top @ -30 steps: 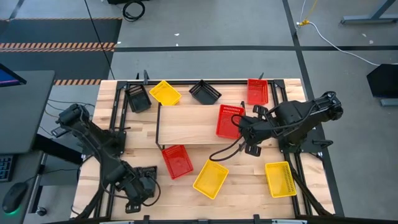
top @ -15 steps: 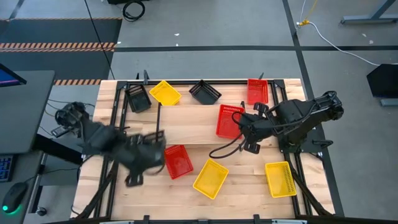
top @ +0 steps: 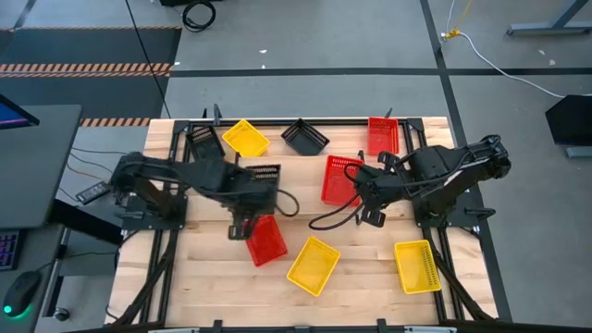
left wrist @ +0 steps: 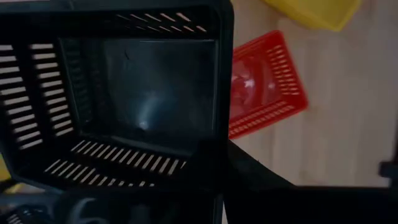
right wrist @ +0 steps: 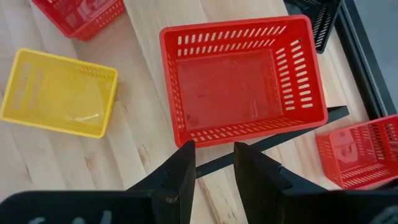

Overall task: Stack baskets on shelf by color
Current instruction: Put the bottom black basket on the shelf

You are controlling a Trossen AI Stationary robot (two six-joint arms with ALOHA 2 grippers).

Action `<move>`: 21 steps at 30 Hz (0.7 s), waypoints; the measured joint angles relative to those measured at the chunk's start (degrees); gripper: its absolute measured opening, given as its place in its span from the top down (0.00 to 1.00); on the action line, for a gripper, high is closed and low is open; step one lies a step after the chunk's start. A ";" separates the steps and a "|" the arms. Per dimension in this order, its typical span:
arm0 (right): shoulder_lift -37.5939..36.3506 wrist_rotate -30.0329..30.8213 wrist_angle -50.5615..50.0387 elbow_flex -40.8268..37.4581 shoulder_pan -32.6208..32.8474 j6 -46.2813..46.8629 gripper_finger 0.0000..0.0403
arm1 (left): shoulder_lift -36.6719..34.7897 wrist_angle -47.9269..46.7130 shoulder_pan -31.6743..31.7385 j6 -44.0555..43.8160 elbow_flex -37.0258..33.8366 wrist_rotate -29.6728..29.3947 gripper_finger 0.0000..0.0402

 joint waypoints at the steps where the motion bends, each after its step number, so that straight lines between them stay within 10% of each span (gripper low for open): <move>1: 0.00 -0.19 0.00 0.00 -0.04 0.04 0.72 | 1.04 -0.07 0.89 1.20 0.00 0.04 0.97; 21: -0.02 -1.34 0.00 0.00 -0.02 1.96 0.72 | 7.21 -3.49 6.25 2.31 -0.02 1.66 0.95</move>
